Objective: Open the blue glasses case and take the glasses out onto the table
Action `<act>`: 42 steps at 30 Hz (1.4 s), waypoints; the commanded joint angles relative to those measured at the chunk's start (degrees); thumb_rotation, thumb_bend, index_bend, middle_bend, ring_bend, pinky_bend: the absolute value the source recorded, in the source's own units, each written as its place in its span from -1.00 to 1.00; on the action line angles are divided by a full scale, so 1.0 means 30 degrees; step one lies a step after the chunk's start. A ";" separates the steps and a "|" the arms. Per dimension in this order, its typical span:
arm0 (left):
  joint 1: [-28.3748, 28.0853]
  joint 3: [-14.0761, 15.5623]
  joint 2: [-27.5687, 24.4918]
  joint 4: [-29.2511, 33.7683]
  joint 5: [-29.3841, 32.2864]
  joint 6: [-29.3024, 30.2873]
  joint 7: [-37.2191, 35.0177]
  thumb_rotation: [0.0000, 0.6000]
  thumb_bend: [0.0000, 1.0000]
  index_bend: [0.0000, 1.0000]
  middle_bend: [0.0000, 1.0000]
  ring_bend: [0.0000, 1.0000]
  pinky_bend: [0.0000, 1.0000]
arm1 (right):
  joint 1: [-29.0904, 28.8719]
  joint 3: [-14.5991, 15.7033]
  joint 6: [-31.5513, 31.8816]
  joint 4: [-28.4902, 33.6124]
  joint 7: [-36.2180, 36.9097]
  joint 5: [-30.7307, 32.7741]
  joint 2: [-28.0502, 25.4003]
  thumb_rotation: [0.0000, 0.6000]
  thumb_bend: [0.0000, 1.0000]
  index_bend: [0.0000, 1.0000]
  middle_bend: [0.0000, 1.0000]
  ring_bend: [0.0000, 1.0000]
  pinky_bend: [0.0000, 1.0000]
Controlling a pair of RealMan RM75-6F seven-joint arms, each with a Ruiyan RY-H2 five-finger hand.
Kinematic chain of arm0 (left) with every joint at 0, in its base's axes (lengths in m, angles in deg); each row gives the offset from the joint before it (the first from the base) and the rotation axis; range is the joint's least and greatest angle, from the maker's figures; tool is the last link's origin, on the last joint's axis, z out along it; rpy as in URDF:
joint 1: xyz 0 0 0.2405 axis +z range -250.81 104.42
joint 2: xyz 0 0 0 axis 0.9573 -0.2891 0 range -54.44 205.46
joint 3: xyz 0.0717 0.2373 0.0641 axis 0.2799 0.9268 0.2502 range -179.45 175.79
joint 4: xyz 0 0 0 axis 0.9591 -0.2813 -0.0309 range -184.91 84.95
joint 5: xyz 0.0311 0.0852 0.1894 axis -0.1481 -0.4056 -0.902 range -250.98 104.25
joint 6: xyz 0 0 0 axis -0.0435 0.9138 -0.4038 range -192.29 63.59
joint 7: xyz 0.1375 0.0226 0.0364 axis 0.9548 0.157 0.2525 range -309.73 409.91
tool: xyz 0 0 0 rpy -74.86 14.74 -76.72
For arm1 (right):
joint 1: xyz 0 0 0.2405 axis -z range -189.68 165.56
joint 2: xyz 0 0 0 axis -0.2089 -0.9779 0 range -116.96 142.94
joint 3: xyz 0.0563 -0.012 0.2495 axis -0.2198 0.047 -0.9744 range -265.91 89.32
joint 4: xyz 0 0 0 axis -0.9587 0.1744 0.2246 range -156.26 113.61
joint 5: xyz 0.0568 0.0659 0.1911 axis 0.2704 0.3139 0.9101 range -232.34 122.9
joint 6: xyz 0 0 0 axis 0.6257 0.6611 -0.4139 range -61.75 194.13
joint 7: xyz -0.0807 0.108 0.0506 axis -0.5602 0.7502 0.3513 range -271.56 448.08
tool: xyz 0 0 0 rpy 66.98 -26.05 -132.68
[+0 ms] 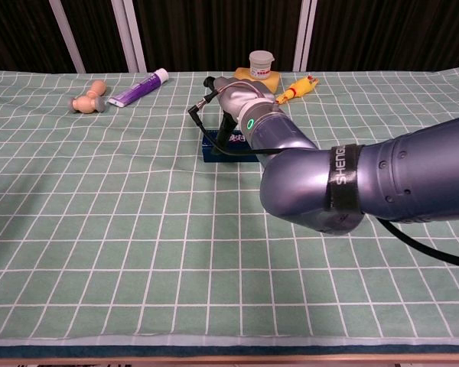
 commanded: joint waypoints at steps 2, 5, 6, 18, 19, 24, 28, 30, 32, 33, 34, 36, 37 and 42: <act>-0.0026 0.0032 -0.0069 0.0069 0.0038 -0.0152 -0.0071 1.00 -1.00 -1.00 -1.00 -1.00 -1.00 | 0.0268 -0.0135 -0.0190 0.0717 -0.0558 0.0550 -0.0022 1.00 -0.74 -1.00 -1.00 -1.00 -0.51; -0.0024 0.0044 -0.0119 0.0111 0.0069 -0.0208 -0.0098 1.00 -1.00 -1.00 -1.00 -1.00 -1.00 | 0.0508 -0.0459 -0.0235 0.1663 -0.1297 0.1357 -0.0140 1.00 -0.68 -1.00 -1.00 -1.00 -0.51; -0.0020 0.0046 -0.0134 0.0132 0.0078 -0.0217 -0.0113 1.00 -1.00 -1.00 -1.00 -1.00 -1.00 | 0.0572 -0.0543 -0.0192 0.1961 -0.1522 0.1575 -0.0195 1.00 -0.65 -1.00 -1.00 -1.00 -0.51; -0.0001 0.0083 -0.0292 0.0417 0.0296 -0.0445 -0.0166 1.00 -1.00 -1.00 -1.00 -1.00 -1.00 | 0.0930 -0.0701 0.0086 0.4161 -0.4538 0.3865 -0.1198 1.00 -0.43 -0.67 -1.00 -1.00 -0.51; -0.0010 0.0078 -0.0308 0.0438 0.0324 -0.0476 -0.0165 1.00 -1.00 -1.00 -1.00 -1.00 -1.00 | 0.0902 -0.0709 0.0048 0.4133 -0.4809 0.4101 -0.1256 1.00 -0.43 -0.64 -1.00 -1.00 -0.51; -0.0042 0.0080 -0.0350 0.0489 0.0404 -0.0604 -0.0151 1.00 -1.00 -1.00 -1.00 -1.00 -1.00 | 0.0718 -0.0838 -0.0028 0.4212 -0.6307 0.5521 -0.1493 1.00 -0.38 -0.55 -1.00 -1.00 -0.51; -0.0060 0.0088 -0.0386 0.0538 0.0460 -0.0702 -0.0184 1.00 -1.00 -1.00 -1.00 -1.00 -1.00 | 0.0618 -0.0887 0.0125 0.4646 -0.7096 0.6362 -0.1704 1.00 -0.28 -0.51 -1.00 -1.00 -0.51; -0.0074 0.0082 -0.0415 0.0574 0.0502 -0.0750 -0.0193 1.00 -1.00 -1.00 -1.00 -1.00 -1.00 | 0.0569 -0.0900 0.0208 0.4887 -0.7409 0.6743 -0.1799 1.00 -0.22 -0.51 -1.00 -1.00 -0.51; -0.0074 0.0084 -0.0439 0.0605 0.0535 -0.0778 -0.0200 1.00 -1.00 -1.00 -1.00 -1.00 -1.00 | 0.0545 -0.0876 0.0303 0.5113 -0.7639 0.7013 -0.1872 1.00 -0.19 -0.50 -1.00 -1.00 -0.51; -0.0073 0.0085 -0.0451 0.0624 0.0547 -0.0792 -0.0211 1.00 -1.00 -1.00 -1.00 -1.00 -1.00 | 0.0546 -0.0823 0.0357 0.5262 -0.7780 0.7146 -0.1917 1.00 -0.18 -0.50 -1.00 -1.00 -0.51; -0.0074 0.0089 -0.0460 0.0635 0.0552 -0.0807 -0.0228 1.00 -1.00 -1.00 -1.00 -1.00 -1.00 | 0.0555 -0.0765 0.0434 0.5402 -0.7917 0.7274 -0.1959 1.00 -0.17 -0.50 -1.00 -1.00 -0.51; -0.0077 0.0096 -0.0479 0.0646 0.0538 -0.0826 -0.0253 1.00 -1.00 -1.00 -1.00 -1.00 -1.00 | 0.0589 -0.0672 0.0591 0.5702 -0.8143 0.7549 -0.2029 1.00 -0.14 -0.49 -1.00 -1.00 -0.51; -0.0078 0.0103 -0.0489 0.0654 0.0528 -0.0837 -0.0270 1.00 -1.00 -1.00 -1.00 -1.00 -1.00 | 0.0606 -0.0624 0.0656 0.5845 -0.8263 0.7698 -0.2061 1.00 -0.13 -0.49 -1.00 -1.00 -0.51; -0.0079 0.0092 -0.0553 0.0713 0.0549 -0.0870 -0.0374 1.00 -1.00 -1.00 -1.00 -1.00 -1.00 | 0.0593 -0.0437 0.0888 0.6278 -0.8689 0.8255 -0.2196 1.00 -0.12 -0.50 -1.00 -1.00 -0.51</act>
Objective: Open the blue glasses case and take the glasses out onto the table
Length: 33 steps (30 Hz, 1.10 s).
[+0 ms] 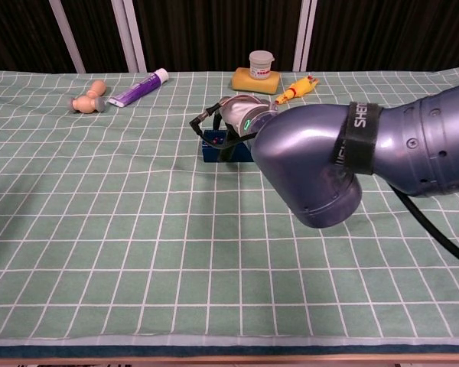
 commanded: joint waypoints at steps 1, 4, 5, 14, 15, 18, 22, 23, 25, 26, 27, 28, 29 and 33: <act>0.0002 -0.0011 -0.0021 0.0017 0.0023 -0.0013 -0.0056 1.00 -1.00 -1.00 -1.00 -1.00 -1.00 | -0.0018 0.0094 0.0111 0.0144 -0.0148 0.0206 -0.0065 1.00 -0.12 -0.50 -1.00 -1.00 -0.51; 0.0003 -0.0019 -0.0053 0.0022 0.0047 -0.0051 -0.0175 1.00 -1.00 -1.00 -1.00 -1.00 -1.00 | -0.0057 0.0172 0.0238 0.0311 -0.0284 0.0456 -0.0129 1.00 -0.09 -0.52 -1.00 -1.00 -0.51; -0.0005 -0.0021 -0.0065 0.0027 0.0055 -0.0075 -0.0204 1.00 -1.00 -1.00 -1.00 -1.00 -1.00 | -0.0069 0.0192 0.0276 0.0367 -0.0312 0.0526 -0.0154 1.00 -0.09 -0.52 -1.00 -1.00 -0.51; -0.0041 -0.0032 -0.0135 0.0087 0.0088 -0.0196 -0.0376 1.00 -1.00 -1.00 -1.00 -1.00 -1.00 | -0.0140 0.0351 0.0460 0.0695 -0.0490 0.1061 -0.0384 1.00 0.12 -0.55 -1.00 -1.00 -0.51; -0.0042 -0.0031 -0.0136 0.0089 0.0085 -0.0201 -0.0384 1.00 -1.00 -1.00 -1.00 -1.00 -1.00 | -0.0145 0.0364 0.0472 0.0723 -0.0486 0.1086 -0.0400 1.00 0.13 -0.55 -1.00 -1.00 -0.51; -0.0054 -0.0028 -0.0137 0.0094 0.0098 -0.0236 -0.0392 1.00 -1.00 -1.00 -1.00 -1.00 -1.00 | -0.0164 0.0429 0.0531 0.0798 -0.0488 0.1212 -0.0450 1.00 0.14 -0.55 -1.00 -1.00 -0.51; -0.0056 -0.0040 -0.0145 0.0101 0.0134 -0.0241 -0.0390 1.00 -1.00 -1.00 -1.00 -1.00 -1.00 | -0.0188 0.0523 0.0555 0.0795 -0.0548 0.1408 -0.0486 1.00 0.15 -0.55 -1.00 -1.00 -0.51; -0.0054 -0.0038 -0.0142 0.0096 0.0141 -0.0247 -0.0396 1.00 -1.00 -1.00 -1.00 -1.00 -1.00 | -0.0199 0.0554 0.0560 0.0796 -0.0563 0.1440 -0.0496 1.00 0.16 -0.55 -1.00 -1.00 -0.51; -0.0062 -0.0041 -0.0153 0.0117 0.0154 -0.0267 -0.0410 1.00 -1.00 -1.00 -1.00 -1.00 -1.00 | -0.0219 0.0604 0.0565 0.0786 -0.0572 0.1504 -0.0508 1.00 0.18 -0.55 -1.00 -1.00 -0.51; -0.0064 -0.0043 -0.0158 0.0122 0.0163 -0.0277 -0.0417 1.00 -1.00 -1.00 -1.00 -1.00 -1.00 | -0.0224 0.0618 0.0568 0.0781 -0.0570 0.1525 -0.0510 1.00 0.19 -0.55 -1.00 -1.00 -0.51; -0.0067 -0.0046 -0.0163 0.0123 0.0172 -0.0285 -0.0423 1.00 -1.00 -1.00 -1.00 -1.00 -1.00 | -0.0232 0.0636 0.0570 0.0775 -0.0564 0.1554 -0.0512 1.00 0.22 -0.55 -1.00 -1.00 -0.51; -0.0072 -0.0051 -0.0165 0.0123 0.0182 -0.0293 -0.0426 1.00 -1.00 -1.00 -1.00 -1.00 -1.00 | -0.0242 0.0664 0.0567 0.0762 -0.0570 0.1580 -0.0513 1.00 0.24 -0.55 -1.00 -1.00 -0.51; -0.0074 -0.0054 -0.0166 0.0123 0.0189 -0.0298 -0.0431 1.00 -1.00 -1.00 -1.00 -1.00 -1.00 | -0.0251 0.0682 0.0561 0.0750 -0.0573 0.1593 -0.0516 1.00 0.26 -0.55 -1.00 -1.00 -0.51; -0.0077 -0.0059 -0.0197 0.0146 0.0214 -0.0335 -0.0521 1.00 -1.00 -1.00 -1.00 -1.00 -1.00 | -0.0271 0.0807 0.0560 0.0600 -0.0636 0.1710 -0.0504 1.00 0.35 -0.55 -1.00 -1.00 -0.51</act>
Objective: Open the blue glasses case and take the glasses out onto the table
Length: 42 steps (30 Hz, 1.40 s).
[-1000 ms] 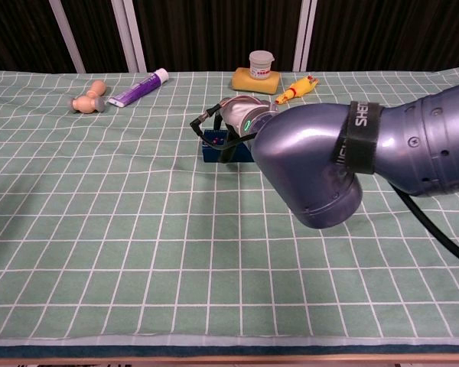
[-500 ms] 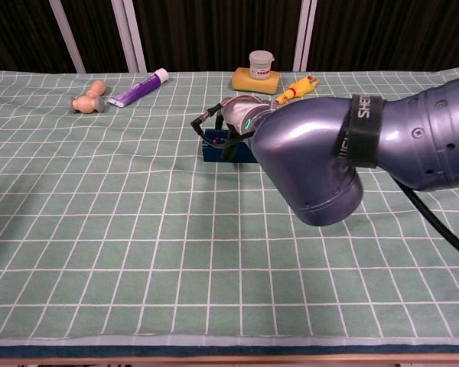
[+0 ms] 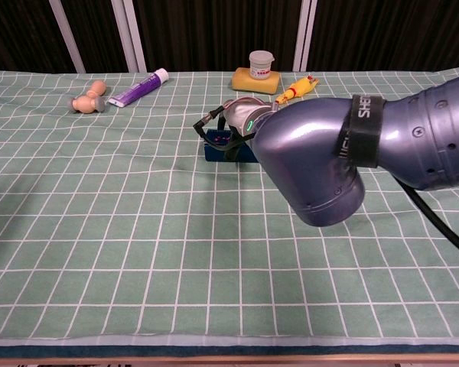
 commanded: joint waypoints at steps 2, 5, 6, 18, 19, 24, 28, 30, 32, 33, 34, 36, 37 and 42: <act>-0.0004 -0.0006 -0.0031 0.0018 0.0022 -0.0023 -0.0042 1.00 -1.00 -1.00 -1.00 -1.00 -1.00 | 0.0003 0.0052 -0.0004 -0.0181 -0.0025 0.0136 0.0028 1.00 0.38 -0.56 -1.00 -1.00 -0.51; -0.0003 -0.0016 -0.0061 0.0044 0.0059 -0.0048 -0.0108 1.00 -1.00 -1.00 -1.00 -1.00 -1.00 | 0.0054 0.0127 -0.0048 -0.0351 -0.0032 0.0211 0.0028 1.00 0.39 -0.60 -1.00 -1.00 -0.51; -0.0002 -0.0013 -0.0071 0.0046 0.0063 -0.0055 -0.0119 1.00 -1.00 -1.00 -1.00 -1.00 -1.00 | 0.0067 0.0155 -0.0058 -0.0409 -0.0017 0.0203 0.0020 1.00 0.40 -0.62 -1.00 -1.00 -0.51; -0.0003 -0.0009 -0.0097 0.0122 0.0123 -0.0114 -0.0186 1.00 -1.00 -1.00 -1.00 -1.00 -1.00 | 0.0159 0.0193 -0.0050 -0.0724 0.0125 0.0155 -0.0240 1.00 0.67 -0.72 -1.00 -1.00 -0.51; -0.0003 -0.0012 -0.0100 0.0122 0.0137 -0.0117 -0.0181 1.00 -1.00 -1.00 -1.00 -1.00 -1.00 | 0.0161 0.0193 -0.0059 -0.0762 0.0107 0.0183 -0.0254 1.00 0.67 -0.73 -1.00 -1.00 -0.51; -0.0003 -0.0027 -0.0119 0.0148 0.0193 -0.0135 -0.0208 1.00 -1.00 -1.00 -1.00 -1.00 -1.00 | 0.0144 0.0202 -0.0142 -0.1177 -0.0075 0.0393 -0.0254 1.00 0.66 -0.75 -1.00 -1.00 -0.51; 0.0024 -0.0030 -0.0143 0.0155 0.0216 -0.0103 -0.0236 1.00 -1.00 -1.00 -1.00 -1.00 -1.00 | 0.0170 0.0264 -0.0230 -0.1829 -0.0405 0.0620 -0.0255 1.00 0.60 -0.76 -1.00 -1.00 -0.51; 0.0038 -0.0035 -0.0161 0.0176 0.0232 -0.0095 -0.0280 1.00 -1.00 -1.00 -1.00 -1.00 -1.00 | 0.0193 0.0256 -0.0267 -0.2194 -0.0618 0.0781 -0.0273 1.00 0.56 -0.77 -1.00 -1.00 -0.51; 0.0063 -0.0044 -0.0183 0.0188 0.0234 -0.0054 -0.0327 1.00 -1.00 -1.00 -1.00 -1.00 -1.00 | 0.0233 0.0235 -0.0238 -0.2562 -0.0846 0.0923 -0.0332 1.00 0.52 -0.77 -1.00 -1.00 -0.51; 0.0075 -0.0046 -0.0191 0.0193 0.0222 -0.0031 -0.0349 1.00 -1.00 -1.00 -1.00 -1.00 -1.00 | 0.0247 0.0227 -0.0213 -0.2712 -0.0933 0.0935 -0.0383 1.00 0.50 -0.78 -1.00 -1.00 -0.51; 0.0087 -0.0045 -0.0200 0.0202 0.0216 -0.0015 -0.0372 1.00 -1.00 -1.00 -1.00 -1.00 -1.00 | 0.0267 0.0221 -0.0176 -0.2837 -0.0972 0.0901 -0.0446 1.00 0.47 -0.79 -1.00 -1.00 -0.51; 0.0094 -0.0042 -0.0218 0.0209 0.0204 -0.0011 -0.0394 1.00 -1.00 -1.00 -1.00 -1.00 -1.00 | 0.0348 0.0226 -0.0012 -0.3019 -0.1068 0.0786 -0.0649 1.00 0.40 -0.81 -1.00 -1.00 -0.51; 0.0091 -0.0046 -0.0216 0.0203 0.0194 -0.0008 -0.0394 1.00 -1.00 -1.00 -1.00 -1.00 -1.00 | 0.0421 0.0228 0.0116 -0.3006 -0.1118 0.0718 -0.0803 1.00 0.39 -0.81 -1.00 -1.00 -0.51; 0.0084 -0.0049 -0.0191 0.0160 0.0140 0.0008 -0.0392 1.00 -1.00 -1.00 -1.00 -1.00 -1.00 | 0.0954 0.0357 0.0748 -0.1831 -0.1038 0.0102 -0.1774 1.00 0.25 -0.83 -1.00 -1.00 -0.51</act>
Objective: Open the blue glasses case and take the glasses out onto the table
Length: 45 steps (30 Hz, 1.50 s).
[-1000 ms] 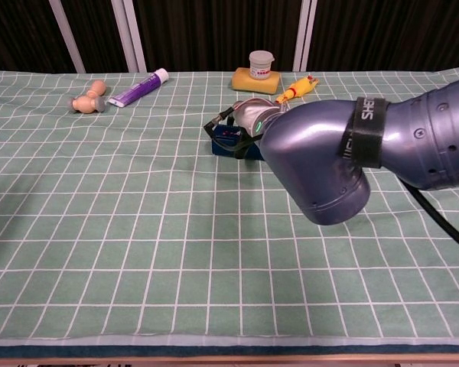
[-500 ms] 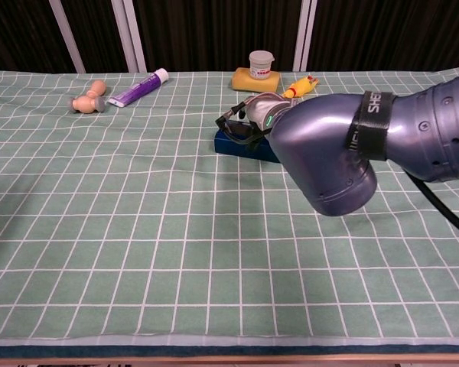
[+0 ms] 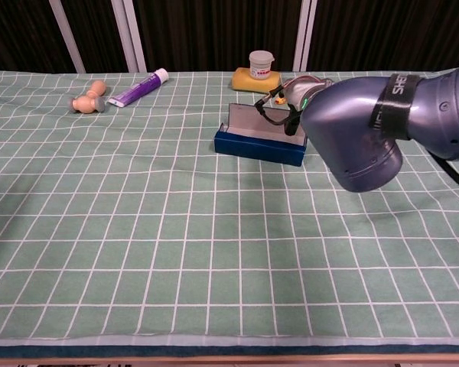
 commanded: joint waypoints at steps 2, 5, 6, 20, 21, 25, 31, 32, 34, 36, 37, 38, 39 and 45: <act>-0.0012 -0.0026 0.0012 -0.0015 0.0008 0.0000 -0.0029 1.00 -1.00 -1.00 -1.00 -1.00 -1.00 | 0.0735 0.0086 0.0778 0.2151 0.0424 -0.0744 -0.1156 1.00 0.19 -0.85 -1.00 -1.00 -0.51; -0.0017 -0.0065 0.0036 -0.0048 0.0027 0.0028 -0.0043 1.00 -1.00 -1.00 -1.00 -1.00 -1.00 | 0.1602 0.0256 0.1569 0.5479 0.0860 -0.1371 -0.2461 1.00 0.09 -0.89 -1.00 -1.00 -0.51; -0.0020 -0.0074 0.0048 -0.0064 0.0035 0.0036 -0.0025 1.00 -1.00 -1.00 -1.00 -1.00 -1.00 | 0.1901 0.0312 0.1870 0.6841 0.0955 -0.1537 -0.2947 1.00 0.06 -0.90 -1.00 -0.99 -0.51; 0.0008 -0.0100 0.0243 -0.0108 0.0071 0.0207 0.0372 1.00 -1.00 -1.00 -1.00 -1.00 -1.00 | 0.2428 0.1507 0.3490 1.4296 -0.0182 -0.0225 -0.5570 1.00 -0.04 -0.90 0.60 0.86 0.96; 0.0008 -0.0099 0.0240 -0.0101 0.0071 0.0196 0.0346 1.00 -1.00 -1.00 -1.00 -1.00 -1.00 | 0.2345 0.1524 0.3471 1.4263 -0.0398 0.0514 -0.5539 1.00 -0.04 -0.90 0.65 0.91 0.99; -0.0015 -0.0087 0.0204 -0.0079 0.0079 0.0111 0.0295 1.00 -1.00 -1.00 -1.00 -1.00 -1.00 | 0.2030 0.1419 0.3338 1.3903 -0.0693 0.2792 -0.5299 1.00 -0.03 -0.90 0.69 0.94 1.00; -0.0045 -0.0084 0.0167 -0.0082 0.0109 0.0001 0.0193 1.00 -1.00 -1.00 -1.00 -1.00 -1.00 | 0.1486 0.1347 0.2744 1.2180 -0.0414 0.4194 -0.4476 1.00 -0.03 -0.90 0.69 0.94 1.00; -0.0053 -0.0087 0.0159 -0.0080 0.0124 -0.0023 0.0181 1.00 -1.00 -1.00 -1.00 -1.00 -1.00 | 0.1377 0.1350 0.2618 1.1871 -0.0379 0.4338 -0.4319 1.00 -0.03 -0.90 0.69 0.94 1.00; -0.0068 -0.0093 0.0143 -0.0075 0.0146 -0.0061 0.0163 1.00 -1.00 -1.00 -1.00 -1.00 -1.00 | 0.1173 0.1375 0.2442 1.1314 -0.0376 0.4552 -0.4041 1.00 -0.03 -0.90 0.69 0.94 1.00; -0.0081 -0.0103 0.0125 -0.0070 0.0194 -0.0111 0.0119 1.00 -1.00 -1.00 -1.00 -1.00 -1.00 | 0.0984 0.1353 0.2239 1.0766 -0.0323 0.4790 -0.3729 1.00 -0.03 -0.90 0.69 0.94 1.00; -0.0086 -0.0109 0.0118 -0.0066 0.0213 -0.0127 0.0104 1.00 -1.00 -1.00 -1.00 -1.00 -1.00 | 0.0920 0.1339 0.2138 1.0593 -0.0282 0.4856 -0.3616 1.00 -0.03 -0.90 0.69 0.94 1.00; -0.0091 -0.0113 0.0110 -0.0064 0.0230 -0.0142 0.0093 1.00 -1.00 -1.00 -1.00 -1.00 -1.00 | 0.0859 0.1346 0.2048 1.0447 -0.0252 0.4883 -0.3518 1.00 -0.03 -0.90 0.69 0.94 1.00; -0.0097 -0.0118 0.0100 -0.0061 0.0259 -0.0171 0.0072 1.00 -1.00 -1.00 -1.00 -1.00 -1.00 | 0.0773 0.1404 0.1941 1.0226 -0.0238 0.4875 -0.3383 1.00 -0.03 -0.90 0.69 0.94 1.00; -0.0131 -0.0132 0.0052 -0.0037 0.0304 -0.0269 -0.0037 1.00 -1.00 -1.00 -1.00 -1.00 -1.00 | 0.0416 0.1440 0.1532 0.9261 -0.0036 0.4921 -0.2781 1.00 -0.03 -0.90 0.69 0.94 1.00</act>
